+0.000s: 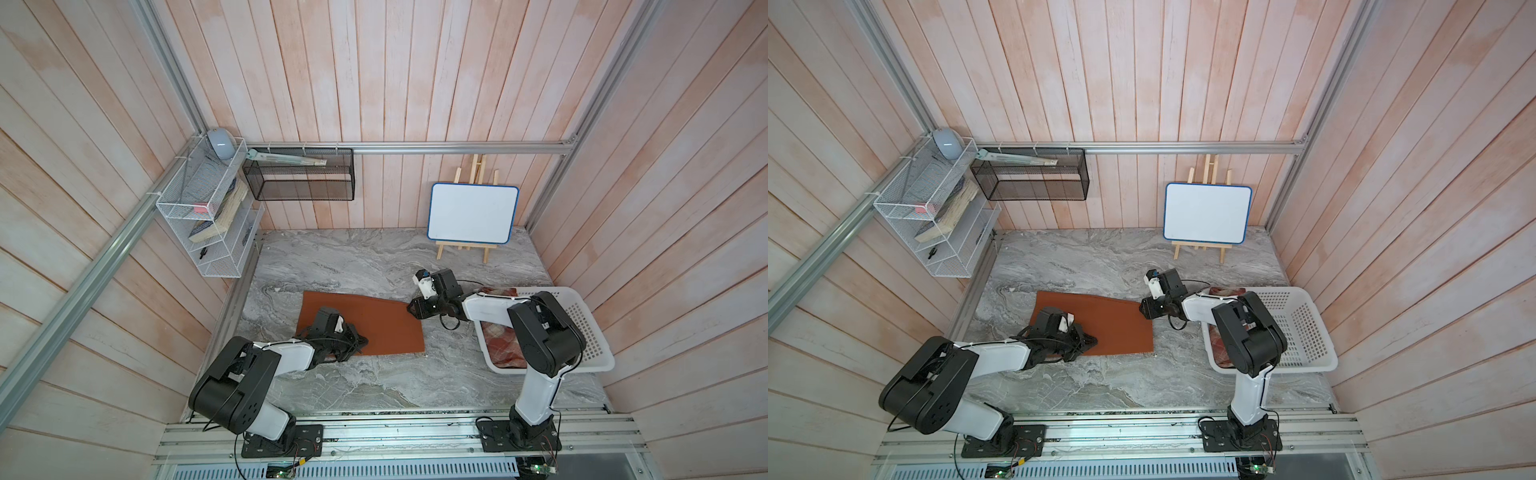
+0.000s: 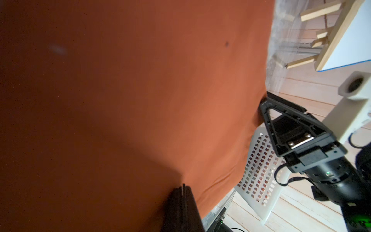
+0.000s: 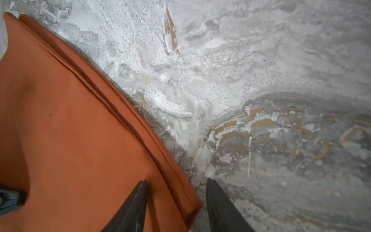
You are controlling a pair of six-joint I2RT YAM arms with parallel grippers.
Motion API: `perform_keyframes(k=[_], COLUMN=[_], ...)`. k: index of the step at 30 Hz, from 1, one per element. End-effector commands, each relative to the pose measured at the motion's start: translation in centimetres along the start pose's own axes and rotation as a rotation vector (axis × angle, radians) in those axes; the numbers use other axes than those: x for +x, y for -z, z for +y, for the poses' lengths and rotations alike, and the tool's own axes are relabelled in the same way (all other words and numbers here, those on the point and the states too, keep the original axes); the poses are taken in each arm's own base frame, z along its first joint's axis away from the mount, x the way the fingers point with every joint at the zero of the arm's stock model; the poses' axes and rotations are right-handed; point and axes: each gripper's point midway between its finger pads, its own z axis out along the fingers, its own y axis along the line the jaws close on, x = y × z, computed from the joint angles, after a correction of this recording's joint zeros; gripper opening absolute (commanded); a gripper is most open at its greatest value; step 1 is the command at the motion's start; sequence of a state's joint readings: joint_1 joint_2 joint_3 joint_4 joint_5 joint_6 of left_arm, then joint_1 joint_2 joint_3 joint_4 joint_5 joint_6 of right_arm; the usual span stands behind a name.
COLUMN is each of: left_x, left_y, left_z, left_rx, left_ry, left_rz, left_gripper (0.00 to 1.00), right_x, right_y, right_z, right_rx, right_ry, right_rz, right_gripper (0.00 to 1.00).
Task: Roll up the skirts
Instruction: Roll the skirt at the center of the board.
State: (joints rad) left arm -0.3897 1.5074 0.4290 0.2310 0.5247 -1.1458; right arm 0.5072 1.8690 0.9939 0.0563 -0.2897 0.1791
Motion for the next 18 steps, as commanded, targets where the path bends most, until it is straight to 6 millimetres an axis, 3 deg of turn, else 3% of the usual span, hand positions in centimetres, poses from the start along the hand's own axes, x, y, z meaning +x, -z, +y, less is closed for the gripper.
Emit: perform_keyframes(k=[1,5,11,18], left_x=[-0.1,-0.8,-3.0,-5.6], left_y=[0.5,1.6,2.6,2.9], left_z=[1.6,3.1,3.1,2.5], left_rx=[-0.010,-0.030,-0.049,-0.094], left_ry=[0.024,0.051,0.019,-0.050], left_rz=[0.019,0.008,-0.020,-0.050], left_gripper=[0.00,0.00,0.00,0.00], right_x=[1.7,3.1,4.9,4.4], right_y=[-1.0,-1.4,-0.8,1.4], right_z=[-0.6,0.1,0.7,0.0], right_rx=[-0.005,-0.064,-0.097,-0.023], right_ry=[-0.001,-0.014,-0.042,-0.066], right_rz=[0.058,0.107,0.128,0.077], right_gripper=[0.52,0.43,0.19,0.08])
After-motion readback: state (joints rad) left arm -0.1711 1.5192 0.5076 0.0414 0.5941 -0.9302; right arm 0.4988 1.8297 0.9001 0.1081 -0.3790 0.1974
